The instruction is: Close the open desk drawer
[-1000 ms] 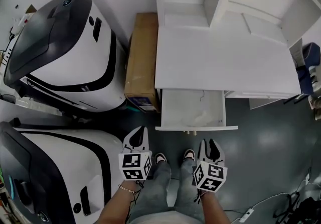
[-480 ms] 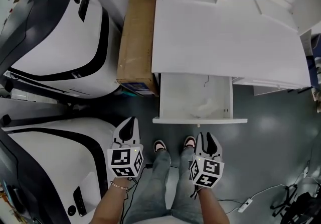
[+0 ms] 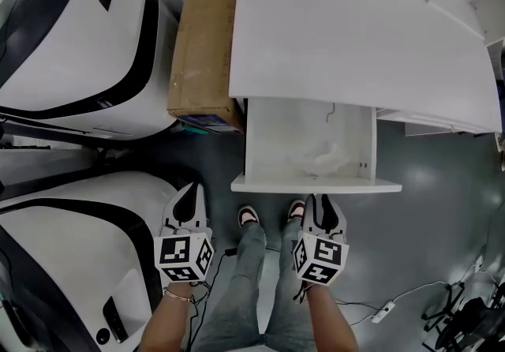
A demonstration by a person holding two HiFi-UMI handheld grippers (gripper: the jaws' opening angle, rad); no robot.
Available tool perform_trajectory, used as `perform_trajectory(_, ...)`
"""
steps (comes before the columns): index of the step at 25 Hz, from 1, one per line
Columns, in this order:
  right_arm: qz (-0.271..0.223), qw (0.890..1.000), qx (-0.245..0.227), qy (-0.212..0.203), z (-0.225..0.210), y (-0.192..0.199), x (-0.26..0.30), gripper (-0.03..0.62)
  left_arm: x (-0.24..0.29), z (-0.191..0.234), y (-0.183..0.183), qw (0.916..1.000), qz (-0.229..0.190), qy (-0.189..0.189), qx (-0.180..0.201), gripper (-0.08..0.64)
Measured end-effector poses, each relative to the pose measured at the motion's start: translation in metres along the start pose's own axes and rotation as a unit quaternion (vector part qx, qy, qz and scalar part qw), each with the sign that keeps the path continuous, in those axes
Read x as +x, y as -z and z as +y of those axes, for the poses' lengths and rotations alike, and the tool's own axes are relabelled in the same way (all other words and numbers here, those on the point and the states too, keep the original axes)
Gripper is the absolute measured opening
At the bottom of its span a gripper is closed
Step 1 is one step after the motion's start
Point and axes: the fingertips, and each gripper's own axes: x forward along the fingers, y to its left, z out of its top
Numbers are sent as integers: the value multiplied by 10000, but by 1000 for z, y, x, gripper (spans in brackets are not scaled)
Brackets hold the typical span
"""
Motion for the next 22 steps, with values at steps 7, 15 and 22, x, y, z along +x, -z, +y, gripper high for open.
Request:
perform_trajectory(7, 12, 10000, 14, -7, 1, 1, 12, 123, 5, 6, 6, 9999, 42, -104, -107, 12)
perform_trajectory(15, -81, 10000, 35, -19, 2, 1, 17, 120, 6, 8, 9, 9997, 59, -135, -177, 11)
perform_trajectory(22, -171, 9998, 43, -72, 1, -8, 26, 118, 9, 12, 12, 9995, 97, -188, -232, 12)
